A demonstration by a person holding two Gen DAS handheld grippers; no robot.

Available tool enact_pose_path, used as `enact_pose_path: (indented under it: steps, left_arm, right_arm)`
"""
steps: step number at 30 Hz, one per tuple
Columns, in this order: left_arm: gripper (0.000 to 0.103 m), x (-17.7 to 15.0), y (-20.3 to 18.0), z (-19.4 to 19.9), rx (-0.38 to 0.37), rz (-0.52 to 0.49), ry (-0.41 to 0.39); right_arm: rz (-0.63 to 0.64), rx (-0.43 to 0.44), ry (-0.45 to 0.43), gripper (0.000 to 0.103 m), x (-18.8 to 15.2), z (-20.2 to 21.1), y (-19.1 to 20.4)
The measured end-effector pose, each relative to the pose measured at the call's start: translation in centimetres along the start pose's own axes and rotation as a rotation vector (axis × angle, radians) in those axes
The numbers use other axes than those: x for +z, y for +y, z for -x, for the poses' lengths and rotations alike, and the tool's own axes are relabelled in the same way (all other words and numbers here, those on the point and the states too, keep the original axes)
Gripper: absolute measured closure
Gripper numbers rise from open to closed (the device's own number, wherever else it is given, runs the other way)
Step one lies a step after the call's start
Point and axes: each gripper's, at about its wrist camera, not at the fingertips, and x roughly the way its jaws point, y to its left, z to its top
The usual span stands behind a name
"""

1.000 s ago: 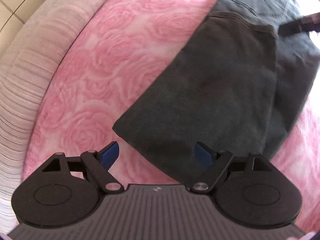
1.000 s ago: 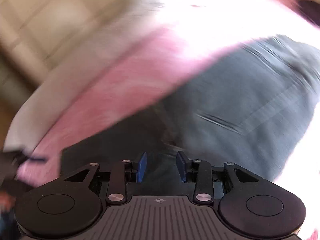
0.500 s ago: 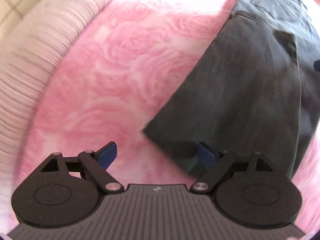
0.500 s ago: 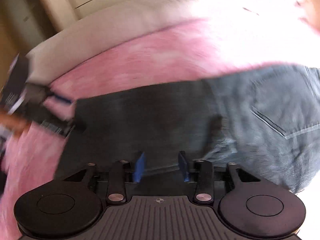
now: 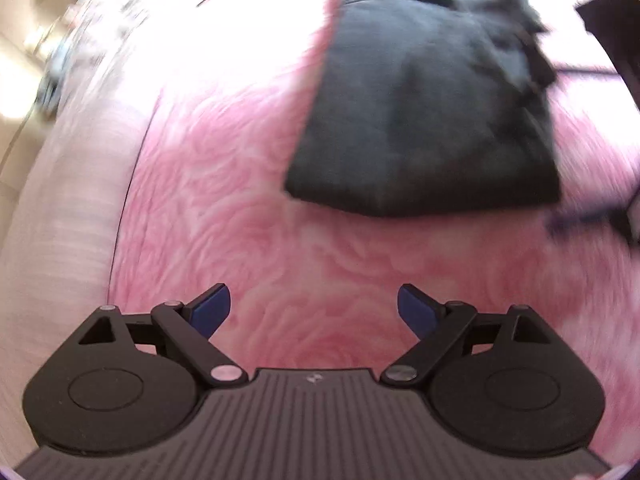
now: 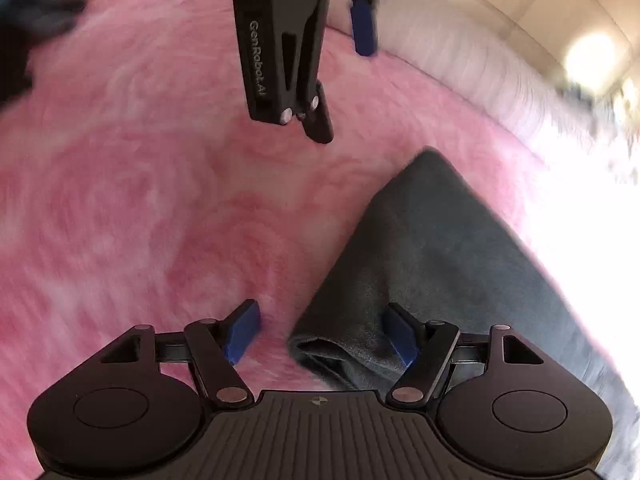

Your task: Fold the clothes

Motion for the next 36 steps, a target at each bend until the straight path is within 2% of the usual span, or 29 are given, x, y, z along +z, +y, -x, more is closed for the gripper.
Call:
enact_pose_path:
  steps: [2,3,5,6,8,10,11,13,14,15,18,24,26,30,33,36]
  left_arm:
    - [0.014,-0.2,-1.7,-0.2,0.025,-0.145,-0.055]
    - [0.014,-0.2,-2.6,-0.4,0.041,-0.220,-0.081]
    - [0.014,-0.3,-4.3,-1.3,0.080,-0.387,-0.147]
    - [0.014,-0.2,-4.9,-1.7,0.098,-0.454,-0.177]
    - [0.014,-0.1,-6.2,-2.7,0.134,-0.588,-0.235]
    - [0.015,0.4,-6.5,-3.8,0.181,-0.661,-0.273]
    - [0.019,0.8,-6.4,-4.4,0.200,-0.689,-0.288]
    - [0.035,2.0,-5.5,-5.6,0.186,-0.680,-0.262]
    - [0.060,2.6,-5.0,-6.2,0.178,-0.674,-0.248]
    - [0.076,3.4,-4.3,-6.8,0.169,-0.629,-0.217]
    - [0.084,4.9,-3.2,-6.8,0.133,-0.556,-0.177]
    - [0.086,6.0,-2.5,-2.8,0.132,-0.488,-0.135]
    - [0.086,6.0,-2.6,-1.3,0.111,-0.495,-0.102]
    - [0.086,7.1,-2.3,0.9,0.077,-0.496,-0.004]
    - [0.086,10.4,-0.9,1.6,0.046,-0.472,0.068]
    - [0.085,15.2,1.2,2.3,0.013,-0.438,0.140]
  right_arm:
    - [0.086,-0.050,0.020,0.050,-0.7,0.5,0.1]
    - [0.099,-0.056,0.023,0.062,-1.0,0.7,-0.1]
    - [0.084,-0.046,0.017,0.073,-1.4,1.3,-1.0]
    - [0.059,-0.033,0.005,0.078,-1.5,1.7,-1.7]
    - [0.007,-0.006,-0.018,0.080,-1.8,2.5,-3.2]
    - [-0.026,0.014,-0.034,0.080,-1.7,3.4,-4.2]
    - [-0.043,0.022,-0.043,0.081,-1.5,3.8,-4.8]
    - [-0.076,0.044,-0.057,0.082,-1.4,4.9,-6.0]
    - [-0.090,0.060,-0.060,0.082,-1.5,5.6,-6.5]
    - [-0.104,0.076,-0.064,0.083,-1.6,6.2,-7.0]
    - [-0.127,0.102,-0.083,0.085,-1.3,7.7,-7.5]
    - [-0.170,0.150,-0.123,0.086,-0.8,10.6,-8.2]
    - [-0.184,0.166,-0.137,0.087,-0.6,11.6,-8.4]
    - [-0.266,0.254,-0.191,0.087,-0.8,13.5,-10.3]
    - [-0.330,0.323,-0.232,0.087,-1.0,15.0,-11.8]
    - [-0.461,0.381,-0.287,0.087,-2.7,16.0,-16.0]
